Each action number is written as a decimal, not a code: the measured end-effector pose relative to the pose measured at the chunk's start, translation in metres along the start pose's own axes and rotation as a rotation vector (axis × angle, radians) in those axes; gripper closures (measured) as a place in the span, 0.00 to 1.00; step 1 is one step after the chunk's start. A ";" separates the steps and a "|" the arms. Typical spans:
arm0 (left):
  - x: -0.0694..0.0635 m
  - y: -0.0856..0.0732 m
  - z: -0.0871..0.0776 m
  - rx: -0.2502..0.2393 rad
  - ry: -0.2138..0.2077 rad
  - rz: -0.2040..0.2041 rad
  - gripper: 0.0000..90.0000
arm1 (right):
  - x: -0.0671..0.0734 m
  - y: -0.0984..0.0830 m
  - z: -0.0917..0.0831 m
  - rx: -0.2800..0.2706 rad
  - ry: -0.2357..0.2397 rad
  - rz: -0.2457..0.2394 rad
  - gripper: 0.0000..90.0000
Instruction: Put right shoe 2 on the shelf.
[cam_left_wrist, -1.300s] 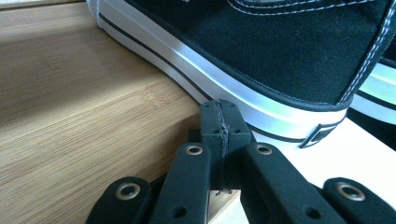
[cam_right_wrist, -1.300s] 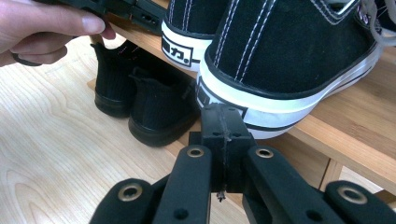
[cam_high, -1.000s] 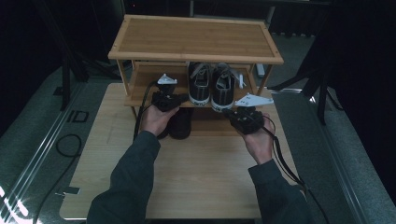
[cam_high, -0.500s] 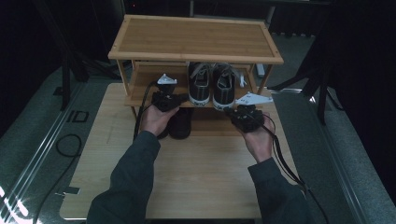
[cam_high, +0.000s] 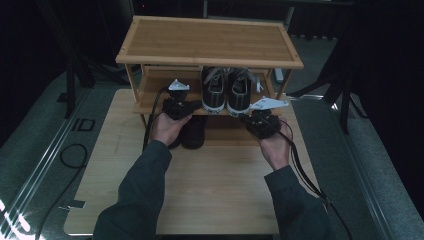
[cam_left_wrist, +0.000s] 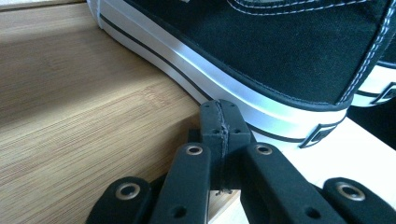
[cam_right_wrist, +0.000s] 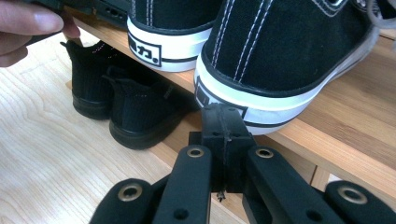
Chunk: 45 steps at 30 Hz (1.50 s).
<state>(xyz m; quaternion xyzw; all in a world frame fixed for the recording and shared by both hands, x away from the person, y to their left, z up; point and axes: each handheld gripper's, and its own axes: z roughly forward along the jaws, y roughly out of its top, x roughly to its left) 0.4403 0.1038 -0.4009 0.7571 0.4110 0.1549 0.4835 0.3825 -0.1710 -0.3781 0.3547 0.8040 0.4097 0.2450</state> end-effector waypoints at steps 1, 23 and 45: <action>0.000 0.000 0.000 -0.001 -0.001 0.000 1.00 | 0.001 0.001 0.001 0.002 0.002 -0.002 1.00; 0.000 0.000 0.000 0.002 0.001 -0.002 1.00 | 0.003 0.003 0.012 0.017 0.000 -0.020 1.00; 0.000 -0.003 0.000 -0.025 0.004 0.001 1.00 | 0.005 0.001 0.004 0.014 -0.008 -0.041 0.91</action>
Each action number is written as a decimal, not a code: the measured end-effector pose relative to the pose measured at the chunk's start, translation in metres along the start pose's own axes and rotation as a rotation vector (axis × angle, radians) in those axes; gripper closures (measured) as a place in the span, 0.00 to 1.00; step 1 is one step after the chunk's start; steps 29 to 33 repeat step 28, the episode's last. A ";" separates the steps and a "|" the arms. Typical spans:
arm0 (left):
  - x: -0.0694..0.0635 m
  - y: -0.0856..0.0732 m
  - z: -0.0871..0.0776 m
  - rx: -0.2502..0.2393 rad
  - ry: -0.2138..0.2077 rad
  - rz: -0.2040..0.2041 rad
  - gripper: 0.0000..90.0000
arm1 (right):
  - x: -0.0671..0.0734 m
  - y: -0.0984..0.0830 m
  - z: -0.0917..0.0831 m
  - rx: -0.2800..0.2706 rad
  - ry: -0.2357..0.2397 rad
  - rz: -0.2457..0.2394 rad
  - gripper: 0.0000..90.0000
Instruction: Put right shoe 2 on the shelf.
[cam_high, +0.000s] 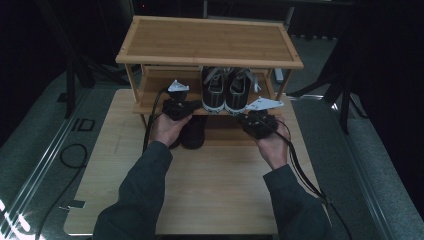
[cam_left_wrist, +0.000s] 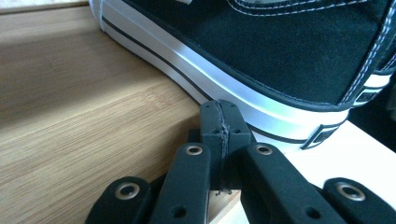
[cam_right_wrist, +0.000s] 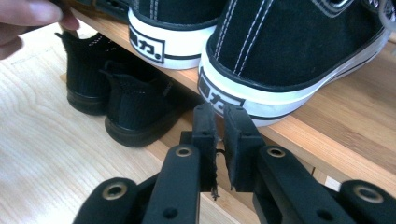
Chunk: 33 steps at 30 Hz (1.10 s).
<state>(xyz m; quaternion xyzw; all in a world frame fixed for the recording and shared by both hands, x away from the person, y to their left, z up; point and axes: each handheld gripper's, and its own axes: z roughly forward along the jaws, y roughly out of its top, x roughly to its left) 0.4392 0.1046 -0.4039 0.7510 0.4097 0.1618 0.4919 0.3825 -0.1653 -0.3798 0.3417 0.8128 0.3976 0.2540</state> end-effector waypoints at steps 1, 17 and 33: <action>0.000 -0.001 0.000 -0.009 -0.002 -0.008 1.00 | 0.000 0.000 -0.002 -0.001 0.003 -0.002 0.90; -0.003 0.000 -0.006 -0.019 0.048 0.021 1.00 | -0.010 -0.018 -0.012 0.031 0.015 0.041 0.84; -0.004 0.004 -0.021 -0.027 0.061 0.051 1.00 | -0.014 -0.032 -0.012 0.062 0.025 0.051 0.83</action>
